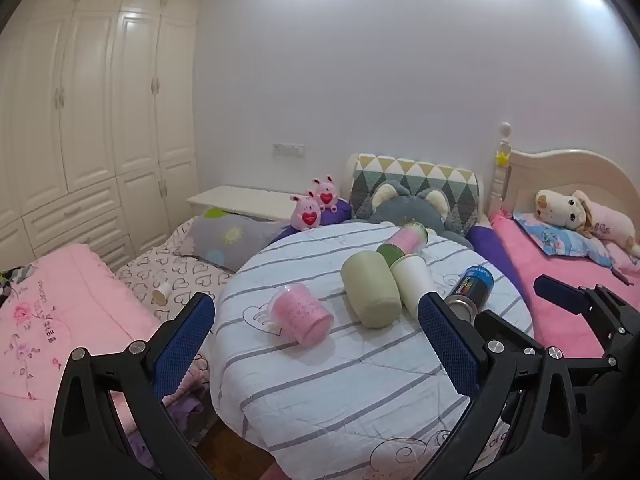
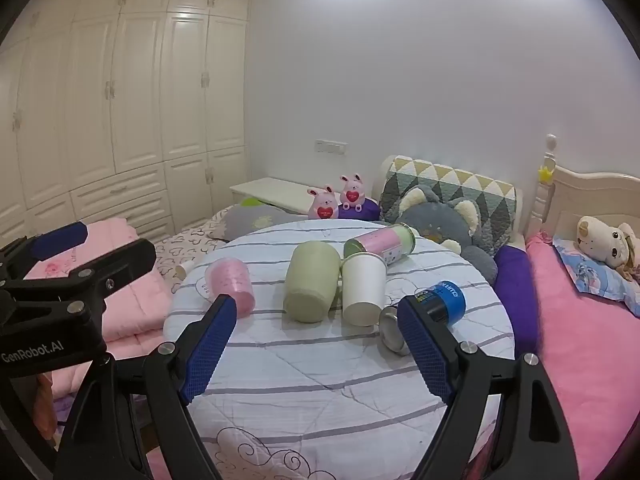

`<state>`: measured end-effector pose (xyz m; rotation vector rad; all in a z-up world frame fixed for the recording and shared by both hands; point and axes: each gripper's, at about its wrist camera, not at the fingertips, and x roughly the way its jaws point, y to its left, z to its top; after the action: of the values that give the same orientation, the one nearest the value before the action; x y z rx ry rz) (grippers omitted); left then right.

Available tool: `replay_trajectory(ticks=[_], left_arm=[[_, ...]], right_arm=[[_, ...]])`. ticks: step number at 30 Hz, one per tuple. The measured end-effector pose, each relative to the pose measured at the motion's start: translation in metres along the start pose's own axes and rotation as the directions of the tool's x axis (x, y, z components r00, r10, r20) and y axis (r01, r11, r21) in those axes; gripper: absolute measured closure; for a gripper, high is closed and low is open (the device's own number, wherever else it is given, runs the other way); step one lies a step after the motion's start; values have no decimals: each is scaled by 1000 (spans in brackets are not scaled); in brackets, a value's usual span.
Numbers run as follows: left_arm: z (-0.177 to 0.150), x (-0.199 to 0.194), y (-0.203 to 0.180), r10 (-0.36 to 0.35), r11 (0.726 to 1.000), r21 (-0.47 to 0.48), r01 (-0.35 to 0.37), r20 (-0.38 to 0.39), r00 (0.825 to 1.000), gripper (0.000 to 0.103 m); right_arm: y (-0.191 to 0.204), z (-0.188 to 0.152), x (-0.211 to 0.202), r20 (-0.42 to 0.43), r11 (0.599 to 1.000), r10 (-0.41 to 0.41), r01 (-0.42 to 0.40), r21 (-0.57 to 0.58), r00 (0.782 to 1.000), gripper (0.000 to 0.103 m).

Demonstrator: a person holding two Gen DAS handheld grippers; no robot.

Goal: Flip cup upright
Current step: 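Move the right gripper toward the pale green cup lying on its side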

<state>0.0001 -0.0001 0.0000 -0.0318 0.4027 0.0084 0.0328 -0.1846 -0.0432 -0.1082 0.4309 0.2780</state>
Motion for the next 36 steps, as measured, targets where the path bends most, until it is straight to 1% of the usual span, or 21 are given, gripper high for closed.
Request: replay_trajectory(ticks=[3, 6, 8, 12, 15, 18, 25, 36], left_arm=[[0, -3, 0, 1, 1000, 11, -1, 9, 1000, 0], [-11, -7, -2, -1, 1000, 20, 1, 18, 1000, 0], [-5, -5, -2, 1, 1000, 25, -1, -3, 1000, 0], [-6, 0, -5, -8, 1000, 26, 8, -12, 1000, 0], [-3, 7, 3, -20, 1000, 23, 21, -26, 999, 0], [-2, 7, 5, -30, 999, 19, 31, -37, 999, 0], [-2, 14, 10, -36, 999, 16, 37, -48, 998, 0], [-1, 29, 26, -21, 1000, -9, 20, -63, 998, 0]], right_arm=[[1, -1, 1, 15, 1000, 0, 1, 0, 1000, 19], [0, -4, -1, 15, 1000, -5, 4, 5, 1000, 19], [0, -1, -3, 12, 1000, -3, 3, 9, 1000, 19], [-3, 3, -3, -6, 1000, -8, 8, 16, 1000, 19], [6, 0, 7, -7, 999, -37, 37, 14, 999, 19], [8, 0, 9, -14, 999, -47, 47, 15, 999, 19], [10, 2, 12, -19, 999, -46, 47, 14, 999, 19], [19, 4, 27, -24, 999, -31, 31, 7, 999, 19]])
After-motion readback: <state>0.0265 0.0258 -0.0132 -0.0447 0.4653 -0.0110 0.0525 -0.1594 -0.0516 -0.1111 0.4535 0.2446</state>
